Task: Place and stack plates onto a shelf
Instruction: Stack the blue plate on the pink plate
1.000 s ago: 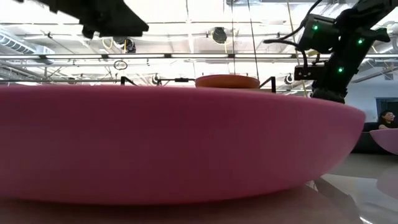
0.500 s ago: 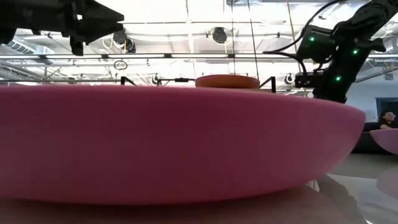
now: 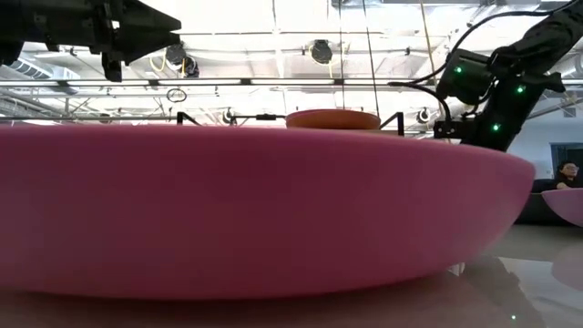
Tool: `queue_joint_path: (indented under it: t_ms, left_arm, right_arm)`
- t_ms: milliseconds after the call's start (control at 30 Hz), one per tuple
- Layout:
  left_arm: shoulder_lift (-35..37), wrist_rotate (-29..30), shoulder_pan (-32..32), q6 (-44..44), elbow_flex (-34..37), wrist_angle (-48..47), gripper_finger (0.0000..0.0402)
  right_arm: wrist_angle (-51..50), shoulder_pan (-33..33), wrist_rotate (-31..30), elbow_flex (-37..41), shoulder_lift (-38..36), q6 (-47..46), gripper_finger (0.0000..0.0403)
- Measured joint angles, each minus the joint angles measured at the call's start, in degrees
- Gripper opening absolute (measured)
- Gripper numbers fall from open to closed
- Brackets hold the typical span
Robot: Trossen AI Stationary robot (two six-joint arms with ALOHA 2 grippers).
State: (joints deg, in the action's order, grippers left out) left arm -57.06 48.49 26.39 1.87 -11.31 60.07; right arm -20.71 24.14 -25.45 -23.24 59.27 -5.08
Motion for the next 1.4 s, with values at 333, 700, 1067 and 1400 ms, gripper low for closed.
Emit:
queue_joint_path:
  t_ms: [333,700,1067,1400]
  left_arm:
    - [0.0,0.0,0.0,0.1,0.0,0.0,0.0117]
    - [0.0,0.0,-0.1,0.1,0.0,0.0,0.0117]
    - [0.0,0.0,-0.1,0.7,0.0,0.0,0.0117]
    - [0.0,0.0,-0.1,3.0,0.0,0.0,0.0118]
  right_arm:
    - [4.8,4.1,0.1,3.5,0.0,0.0,0.0185]
    - [6.3,5.4,0.3,5.3,0.0,0.0,0.0100]
    - [9.7,5.2,3.1,4.8,-1.1,0.5,0.0008]
    - [9.1,-0.8,-2.8,-0.1,-12.8,-1.7,0.0001]
